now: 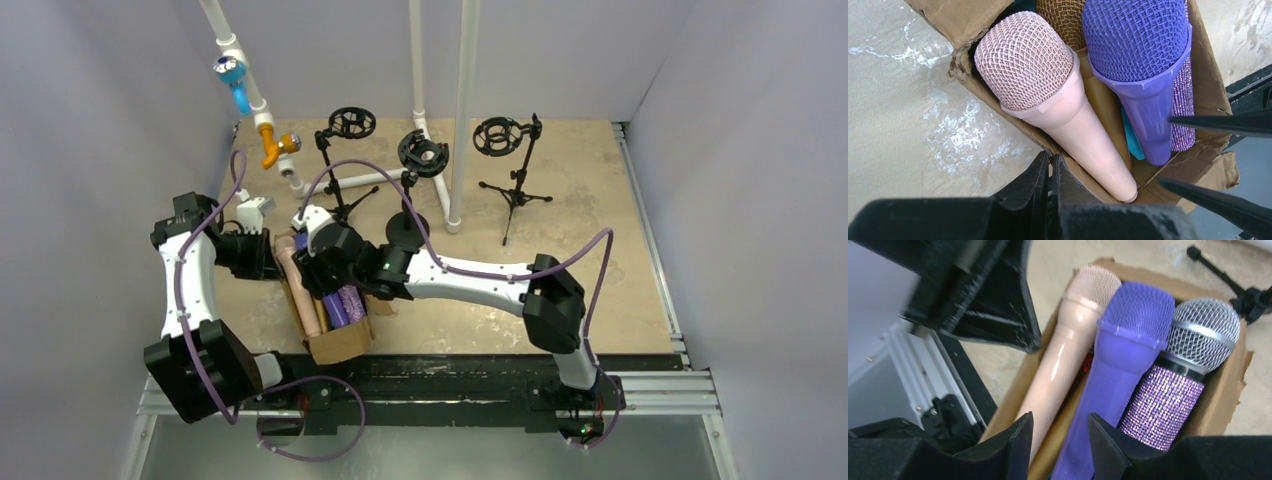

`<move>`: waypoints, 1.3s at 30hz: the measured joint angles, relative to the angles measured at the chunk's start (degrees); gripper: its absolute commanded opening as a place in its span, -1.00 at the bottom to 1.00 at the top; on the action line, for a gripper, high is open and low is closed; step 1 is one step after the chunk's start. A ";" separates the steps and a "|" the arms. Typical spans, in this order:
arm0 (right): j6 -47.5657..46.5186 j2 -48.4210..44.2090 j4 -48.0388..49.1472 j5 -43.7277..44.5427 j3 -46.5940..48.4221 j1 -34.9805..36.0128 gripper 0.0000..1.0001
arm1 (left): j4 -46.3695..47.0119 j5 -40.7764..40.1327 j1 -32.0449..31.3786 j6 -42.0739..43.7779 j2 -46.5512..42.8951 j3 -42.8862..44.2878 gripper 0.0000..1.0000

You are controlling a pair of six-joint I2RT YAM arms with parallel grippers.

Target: Attach the microphones to the stand

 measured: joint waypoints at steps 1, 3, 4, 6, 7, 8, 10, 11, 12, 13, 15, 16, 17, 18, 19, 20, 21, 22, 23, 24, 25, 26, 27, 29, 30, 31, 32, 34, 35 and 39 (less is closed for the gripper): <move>-0.11 0.68 -0.37 0.13 0.04 0.00 -0.05 | 0.22 0.04 -0.04 -0.02 0.00 0.00 -1.00; -0.31 1.55 -0.76 0.13 0.20 0.04 -0.05 | 0.52 0.02 -0.09 -0.02 0.00 -0.11 -1.00; -0.35 1.55 -0.83 0.26 0.33 0.17 -0.06 | 0.61 0.04 -0.09 -0.02 0.00 -0.20 -1.00; -0.50 1.55 -1.03 0.76 0.42 0.31 -0.06 | 0.70 0.07 -0.09 -0.02 -0.07 -0.26 -1.00; -0.50 1.55 -1.18 1.18 0.42 0.33 -0.06 | 0.70 0.07 -0.09 -0.02 -0.09 -0.28 -1.00; -0.50 1.55 -1.36 1.73 0.42 0.37 -0.06 | 0.72 0.07 -0.09 -0.02 -0.13 -0.28 -1.00; -0.52 1.55 -1.44 2.60 0.42 0.44 -0.06 | 0.74 0.04 -0.09 0.00 -0.22 -0.33 -1.00; -0.52 1.55 -1.60 3.32 0.42 0.48 -0.06 | 0.81 0.04 -0.09 0.00 -0.31 -0.39 -1.00; -0.52 1.55 -1.81 3.89 0.42 0.48 -0.05 | 0.81 0.02 -0.09 0.02 -0.39 -0.39 -1.00; -0.52 1.53 -2.08 4.76 0.42 0.50 -0.05 | 0.81 0.00 -0.09 0.02 -0.46 -0.39 -1.00; -0.57 1.53 -2.84 6.10 0.39 0.50 -0.04 | 0.83 -0.02 -0.11 0.04 -0.59 -0.42 -1.00; -0.59 1.53 -3.19 6.49 0.31 0.48 -0.04 | 0.85 -0.02 -0.13 0.07 -0.68 -0.46 -1.00; -0.61 1.53 -3.56 6.84 0.17 0.48 -0.04 | 0.94 -0.02 -0.15 0.07 -0.79 -0.57 -1.00; -0.61 1.53 -3.93 7.21 0.07 0.48 -0.04 | 1.11 0.00 -0.22 0.07 -0.92 -0.72 -1.00; -0.61 1.55 -4.26 7.34 0.02 0.48 -0.04 | 1.25 0.00 -0.33 0.07 -1.05 -0.83 -1.00; -0.59 1.55 -4.52 7.52 -0.02 0.46 -0.04 | 1.33 0.02 -0.39 0.07 -1.09 -0.87 -1.00; -0.59 1.62 -4.72 7.54 -0.02 0.42 -0.04 | 1.44 0.02 -0.48 0.07 -1.16 -0.90 -1.00; -0.57 1.73 -4.83 7.52 0.00 0.42 -0.04 | 1.60 0.04 -0.50 0.07 -1.16 -0.96 -1.00; -0.52 1.92 -4.90 7.48 0.02 0.42 -0.04 | 1.73 0.11 -0.57 0.04 -1.18 -1.03 -1.00; -0.48 2.25 -4.92 7.32 0.11 0.42 -0.04 | 1.79 0.13 -0.68 0.04 -1.22 -1.05 -1.00; -0.48 2.67 -4.81 7.17 0.33 0.42 -0.06 | 1.90 0.17 -0.79 0.02 -1.27 -1.09 -1.00; -0.46 3.02 -4.72 6.91 0.59 0.42 -0.07 | 1.99 0.22 -0.92 0.02 -1.36 -1.16 -1.00; -0.37 3.63 -4.72 6.32 0.92 0.44 -0.11 | 2.05 0.20 -1.01 0.02 -1.42 -1.16 -1.00; -0.15 4.90 -4.61 5.84 1.92 0.44 -0.27 | 2.14 0.15 -1.22 0.02 -1.46 -1.16 -1.00; 0.07 5.44 -4.85 5.75 2.58 0.44 -0.34 | 2.14 0.00 -1.25 0.02 -1.46 -1.16 -1.00; 0.44 5.60 -5.29 5.70 3.17 0.44 -0.40 | 2.14 -0.11 -1.25 0.00 -1.49 -1.16 -1.00; 0.39 5.62 -5.64 5.53 3.52 0.42 -0.46 | 2.19 -0.15 -1.25 -0.02 -1.53 -1.16 -1.00; 0.44 5.62 -6.10 5.05 3.85 0.37 -0.55 | 2.23 -0.24 -1.38 -0.04 -1.53 -1.16 -1.00; 0.44 5.60 -6.19 4.79 3.91 0.33 -0.59 | 2.27 -0.37 -1.42 -0.09 -1.53 -1.16 -1.00; 0.44 4.33 -6.32 4.09 3.96 0.33 -0.67 | 2.29 -1.90 -1.64 -0.57 -1.55 -0.81 -1.00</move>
